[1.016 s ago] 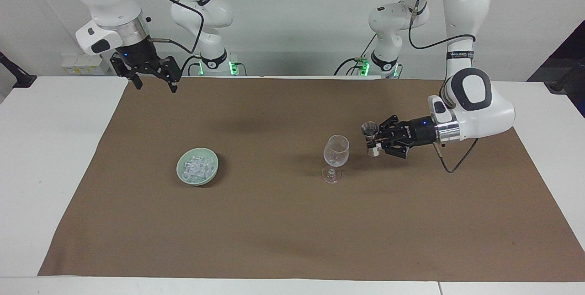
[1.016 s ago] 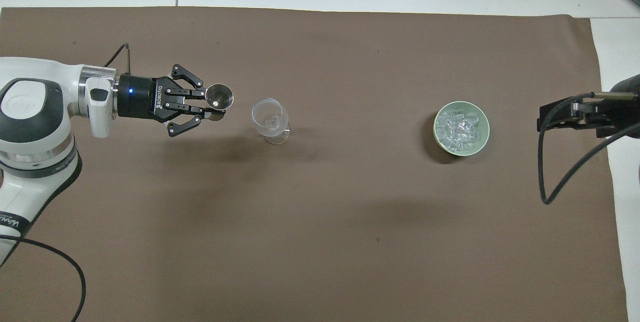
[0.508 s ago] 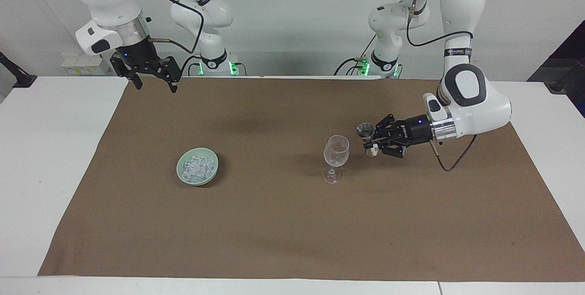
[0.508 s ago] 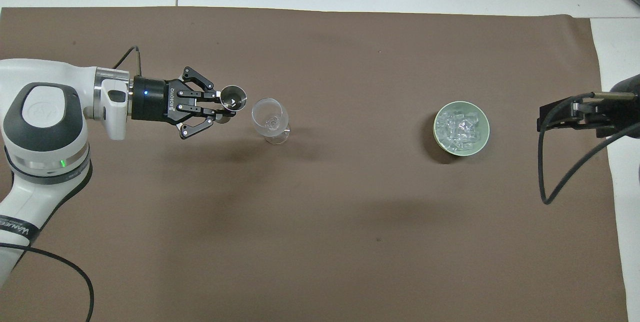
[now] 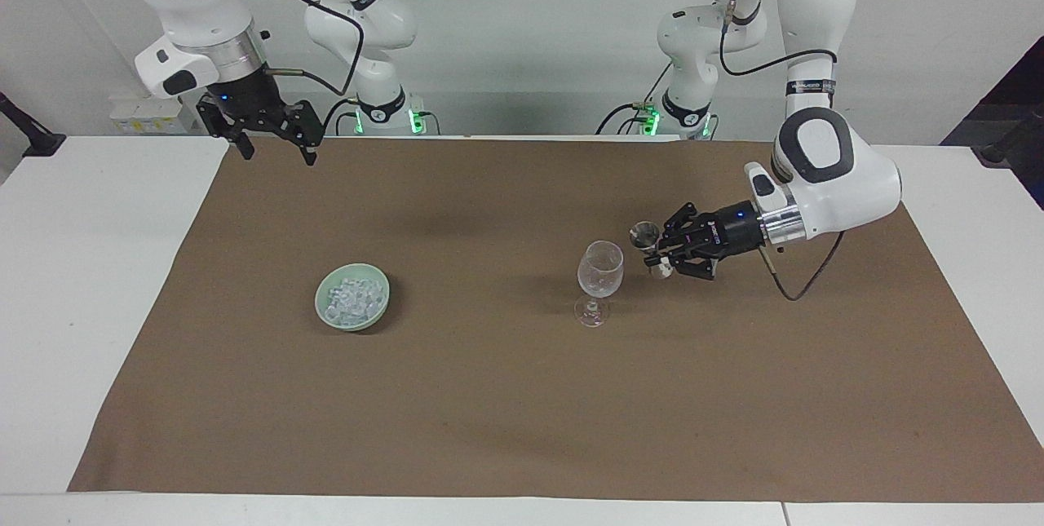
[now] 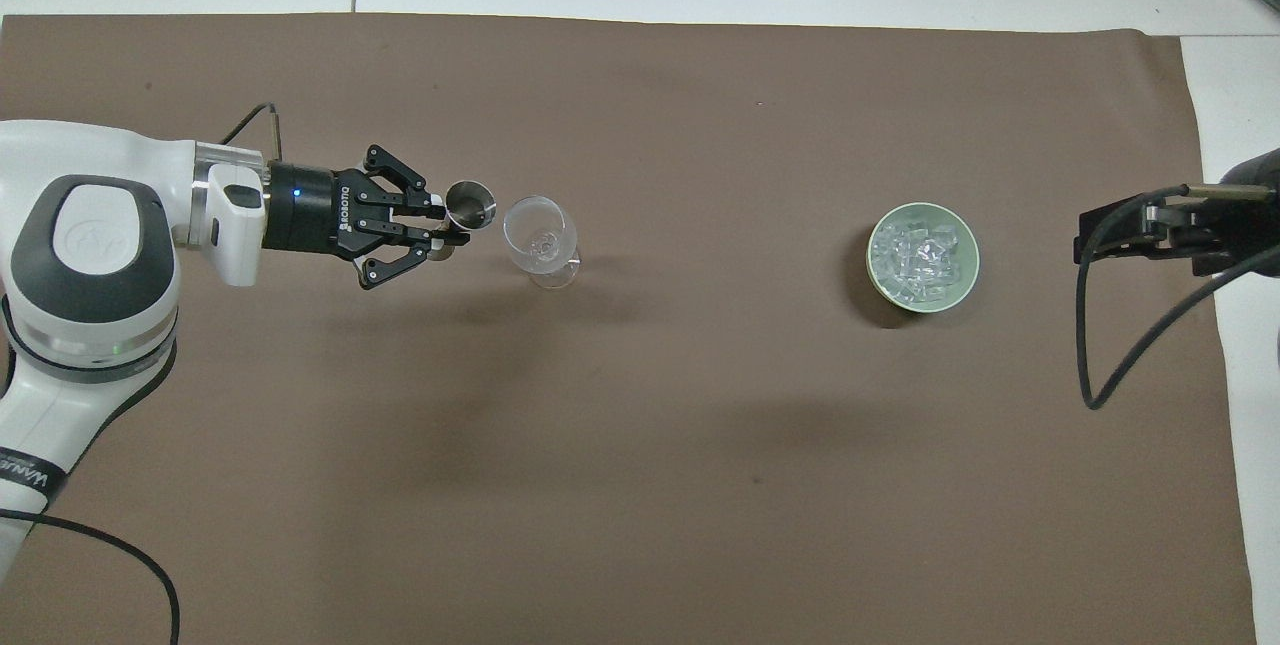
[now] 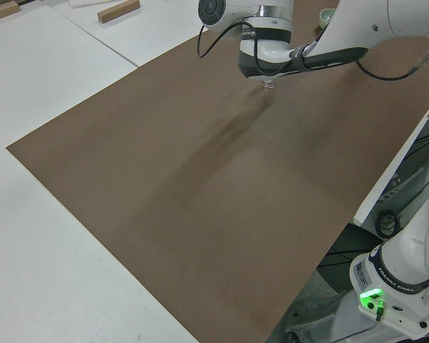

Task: Pour wine and add ice with both arms
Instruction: 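Position the silver cup above the clear glass with the left gripper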

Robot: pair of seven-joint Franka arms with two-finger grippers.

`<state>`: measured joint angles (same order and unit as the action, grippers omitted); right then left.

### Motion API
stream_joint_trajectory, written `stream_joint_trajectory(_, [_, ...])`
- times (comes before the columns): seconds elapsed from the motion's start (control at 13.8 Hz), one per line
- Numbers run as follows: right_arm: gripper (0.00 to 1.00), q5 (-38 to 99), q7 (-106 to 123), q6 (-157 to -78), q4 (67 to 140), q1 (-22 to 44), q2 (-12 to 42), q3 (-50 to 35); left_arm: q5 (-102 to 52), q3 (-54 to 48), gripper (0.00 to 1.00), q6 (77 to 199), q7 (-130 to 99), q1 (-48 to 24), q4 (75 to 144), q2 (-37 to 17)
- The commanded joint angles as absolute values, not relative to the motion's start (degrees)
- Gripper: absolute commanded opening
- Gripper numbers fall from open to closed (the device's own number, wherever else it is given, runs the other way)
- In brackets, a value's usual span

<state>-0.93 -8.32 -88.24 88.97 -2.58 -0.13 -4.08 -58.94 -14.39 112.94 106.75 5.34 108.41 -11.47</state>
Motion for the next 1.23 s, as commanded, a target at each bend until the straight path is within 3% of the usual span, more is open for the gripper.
stream_joint_trajectory(0.0, [1.00,0.00,-6.68,-88.59,88.59,-3.34,0.26,-4.31,-54.95,-13.36,0.00,115.75,102.14,3.60,109.78,-8.44])
stream_joint_trajectory(1.16, [1.00,0.00,-6.68,-88.59,88.51,-3.34,0.18,-4.31,-39.57,-13.36,0.00,118.04,81.41,-1.40,105.74,-8.26])
